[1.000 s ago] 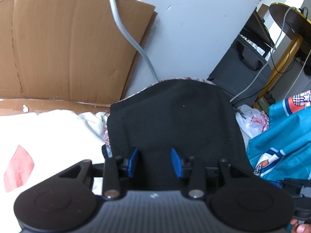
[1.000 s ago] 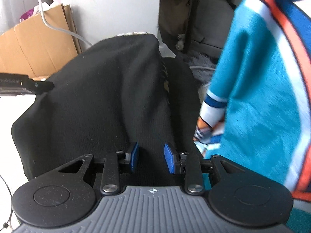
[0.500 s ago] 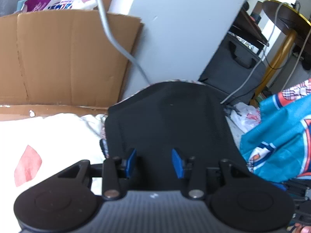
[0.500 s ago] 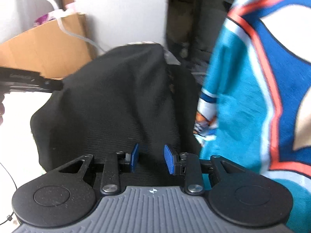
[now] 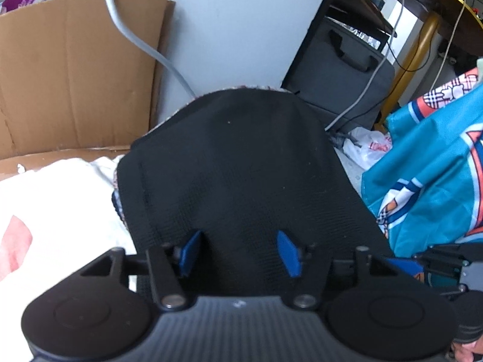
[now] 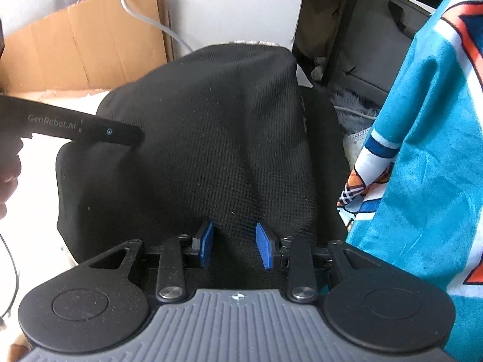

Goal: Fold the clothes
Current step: 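Press the black pants bundle down onto the bed with both open tools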

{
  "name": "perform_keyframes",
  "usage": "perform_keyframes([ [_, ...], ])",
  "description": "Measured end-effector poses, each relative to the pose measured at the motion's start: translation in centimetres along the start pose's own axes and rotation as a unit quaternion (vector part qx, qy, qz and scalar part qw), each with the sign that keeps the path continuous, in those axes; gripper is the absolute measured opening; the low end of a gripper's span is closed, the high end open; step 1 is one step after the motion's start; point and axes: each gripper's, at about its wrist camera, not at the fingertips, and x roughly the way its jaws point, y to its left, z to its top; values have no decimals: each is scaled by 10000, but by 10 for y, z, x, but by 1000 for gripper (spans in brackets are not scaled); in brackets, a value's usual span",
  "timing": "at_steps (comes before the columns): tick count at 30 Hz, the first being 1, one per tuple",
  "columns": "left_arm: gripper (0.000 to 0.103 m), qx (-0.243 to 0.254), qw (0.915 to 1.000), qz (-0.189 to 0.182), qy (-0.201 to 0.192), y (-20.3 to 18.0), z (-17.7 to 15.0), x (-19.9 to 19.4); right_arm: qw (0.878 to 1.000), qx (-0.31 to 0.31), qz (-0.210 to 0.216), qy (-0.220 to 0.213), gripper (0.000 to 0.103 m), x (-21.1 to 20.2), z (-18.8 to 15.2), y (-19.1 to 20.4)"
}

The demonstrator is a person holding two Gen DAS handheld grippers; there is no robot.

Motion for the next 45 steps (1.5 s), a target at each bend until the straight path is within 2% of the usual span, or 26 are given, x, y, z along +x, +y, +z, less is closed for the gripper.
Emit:
perform_keyframes([
  [2, 67, 72, 10000, -21, 27, -3, -1, 2, 10000, 2, -51, 71, 38, 1, -2, -2],
  [11, 67, 148, 9998, -125, 74, -2, -4, 4, 9989, -49, -293, 367, 38, 7, -6, -4],
  [19, 67, 192, 9997, -123, 105, -2, -6, 0, 9949, 172, -623, 775, 37, 2, -25, -15],
  [25, 67, 306, 9994, -102, 158, -2, -8, -9, 9942, 423, -587, 801, 37, -30, -38, -20],
  [29, 67, 452, 9988, 7, 161, -1, -17, -21, 9950, 591, -474, 650, 37, -56, -49, -19],
  [35, 68, 268, 9991, 227, 222, 8, -32, -46, 9957, 761, -371, 386, 39, -88, -60, -13],
  [36, 69, 224, 9992, 259, 229, 9, -34, -51, 9956, 784, -389, 337, 40, -94, -62, -12],
  [38, 70, 172, 9991, 338, 200, 10, -38, -63, 9950, 865, -448, 226, 51, -105, -66, -9],
  [40, 76, 141, 9989, 418, 136, 11, -42, -78, 9941, 978, -461, 109, 72, -110, -65, -8],
  [41, 78, 127, 9989, 454, 87, 12, -44, -87, 9940, 1000, -448, 55, 79, -113, -65, -7],
  [42, 84, 101, 9987, 493, 35, 12, -46, -97, 9943, 982, -410, 8, 91, -118, -64, -4],
  [45, 94, -33, 9983, 579, -76, 15, -52, -126, 9961, 782, -367, -172, 95, -139, -65, 10],
])
